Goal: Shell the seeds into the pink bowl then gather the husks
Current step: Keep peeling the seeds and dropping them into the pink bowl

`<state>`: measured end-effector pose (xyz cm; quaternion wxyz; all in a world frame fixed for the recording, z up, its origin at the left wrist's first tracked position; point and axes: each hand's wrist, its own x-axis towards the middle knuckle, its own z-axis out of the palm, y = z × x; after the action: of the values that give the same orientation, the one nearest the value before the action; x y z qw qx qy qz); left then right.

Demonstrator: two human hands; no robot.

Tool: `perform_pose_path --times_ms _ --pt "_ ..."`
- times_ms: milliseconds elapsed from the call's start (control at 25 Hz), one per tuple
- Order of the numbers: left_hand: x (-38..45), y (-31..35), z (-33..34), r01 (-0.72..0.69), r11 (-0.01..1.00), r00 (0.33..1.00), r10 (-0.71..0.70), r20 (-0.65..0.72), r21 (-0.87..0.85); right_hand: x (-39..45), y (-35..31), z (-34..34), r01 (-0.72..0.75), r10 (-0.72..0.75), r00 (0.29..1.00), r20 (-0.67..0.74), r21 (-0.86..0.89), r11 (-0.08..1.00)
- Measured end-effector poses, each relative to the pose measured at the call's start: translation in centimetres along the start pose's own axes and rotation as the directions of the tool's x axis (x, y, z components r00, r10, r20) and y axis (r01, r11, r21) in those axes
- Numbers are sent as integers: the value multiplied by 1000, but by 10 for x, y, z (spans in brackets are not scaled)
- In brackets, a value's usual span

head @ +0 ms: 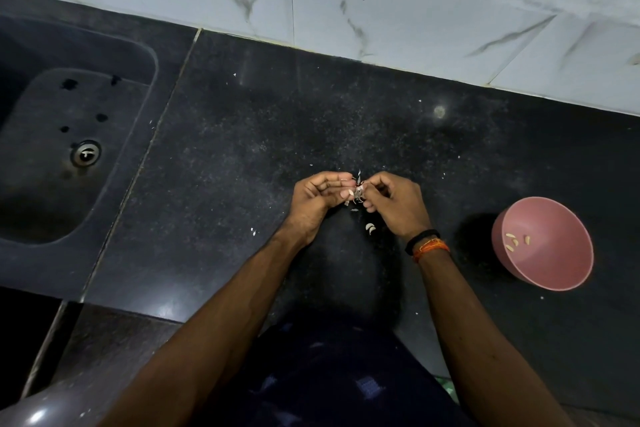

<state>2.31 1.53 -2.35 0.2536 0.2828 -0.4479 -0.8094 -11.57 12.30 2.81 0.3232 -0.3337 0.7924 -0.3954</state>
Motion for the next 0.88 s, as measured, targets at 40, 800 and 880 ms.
perform_pose_path --times_ms 40,800,880 --pt "0 0 0 1 1000 1000 -1 -1 -1 0 1 -1 2 -2 1000 -4 0 1000" --pt "-2 4 1 53 994 997 -59 -53 -100 0 2 7 -7 4 1000 30 95 995" --pt "-1 4 0 53 994 996 -59 -61 -93 0 2 8 -48 43 998 35 152 987"
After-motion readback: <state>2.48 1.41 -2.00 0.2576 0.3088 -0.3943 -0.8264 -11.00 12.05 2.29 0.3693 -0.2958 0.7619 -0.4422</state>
